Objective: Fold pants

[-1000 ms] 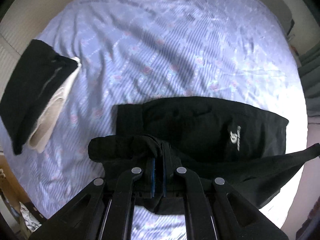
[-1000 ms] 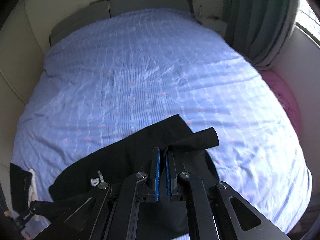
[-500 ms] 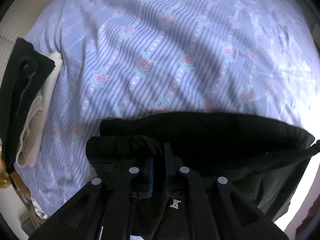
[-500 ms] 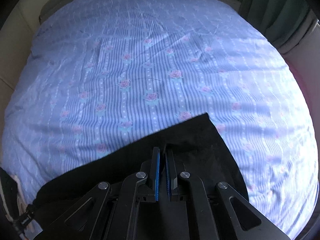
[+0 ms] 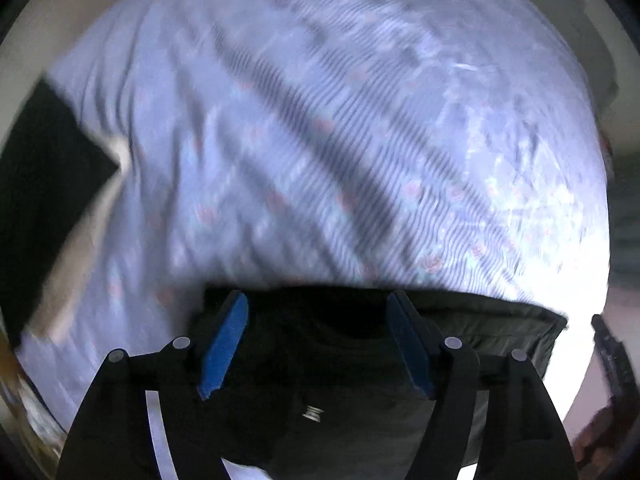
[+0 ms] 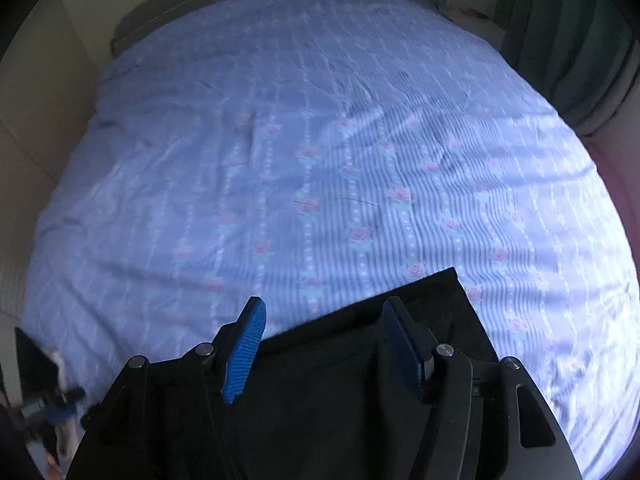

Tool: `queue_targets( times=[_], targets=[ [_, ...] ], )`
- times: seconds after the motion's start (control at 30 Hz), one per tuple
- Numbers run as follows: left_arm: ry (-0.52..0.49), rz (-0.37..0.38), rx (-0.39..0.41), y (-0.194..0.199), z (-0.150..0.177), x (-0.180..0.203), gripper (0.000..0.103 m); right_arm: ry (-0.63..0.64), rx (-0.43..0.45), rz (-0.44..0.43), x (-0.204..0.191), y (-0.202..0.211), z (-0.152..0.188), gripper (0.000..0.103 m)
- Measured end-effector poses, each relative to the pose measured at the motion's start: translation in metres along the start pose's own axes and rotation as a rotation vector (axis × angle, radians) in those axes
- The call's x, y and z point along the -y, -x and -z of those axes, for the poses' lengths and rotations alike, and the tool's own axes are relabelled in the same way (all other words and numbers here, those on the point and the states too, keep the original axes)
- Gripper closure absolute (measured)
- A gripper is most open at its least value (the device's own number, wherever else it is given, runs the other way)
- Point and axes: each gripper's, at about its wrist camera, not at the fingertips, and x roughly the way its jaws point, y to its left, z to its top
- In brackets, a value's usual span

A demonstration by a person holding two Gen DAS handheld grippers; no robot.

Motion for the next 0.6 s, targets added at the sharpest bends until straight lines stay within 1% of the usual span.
queue_targets(
  times=[0.03, 0.07, 0.1, 0.13, 0.17, 0.2, 0.23, 0.33, 0.43, 0.5, 0.57, 0.6],
  targets=[
    [-0.079, 0.009, 0.031, 0.006, -0.006, 0.005, 0.032, 0.015, 0.007, -0.002, -0.004, 0.007, 0.005, 0.041],
    [-0.182, 0.027, 0.055, 0.008, -0.006, 0.011, 0.032, 0.03, 0.015, 0.003, -0.007, 0.015, 0.012, 0.041],
    [-0.349, 0.021, 0.084, 0.012, -0.003, 0.025, 0.032, 0.04, 0.029, 0.003, -0.009, 0.024, 0.02, 0.041],
    [-0.447, -0.003, 0.113, 0.012, 0.0, 0.037, 0.032, 0.046, 0.034, 0.001, -0.008, 0.029, 0.026, 0.041],
    [-0.575, -0.017, 0.152, 0.012, 0.005, 0.049, 0.032, 0.053, 0.037, -0.001, -0.008, 0.036, 0.035, 0.041],
    [-0.646, -0.006, 0.156, 0.009, 0.007, 0.055, 0.032, 0.055, 0.036, 0.0, -0.008, 0.041, 0.045, 0.041],
    [-0.718, 0.03, 0.122, 0.0, 0.007, 0.065, 0.032, 0.057, 0.029, 0.004, -0.008, 0.044, 0.053, 0.041],
    [-0.814, 0.092, -0.011, -0.031, 0.008, 0.078, 0.033, 0.047, -0.017, 0.015, -0.005, 0.047, 0.082, 0.041],
    [-0.86, 0.105, -0.076, -0.055, 0.019, 0.095, 0.034, 0.01, -0.072, 0.01, -0.001, 0.039, 0.105, 0.041],
    [-0.884, 0.104, -0.103, -0.069, 0.023, 0.103, 0.035, -0.011, -0.113, 0.004, 0.0, 0.033, 0.119, 0.041],
    [-0.896, 0.095, -0.142, -0.082, 0.028, 0.108, 0.049, -0.022, -0.135, 0.005, 0.001, 0.03, 0.131, 0.041],
    [-0.9, 0.097, -0.155, -0.086, 0.03, 0.109, 0.067, -0.021, -0.141, 0.007, 0.0, 0.03, 0.135, 0.041]
  ],
)
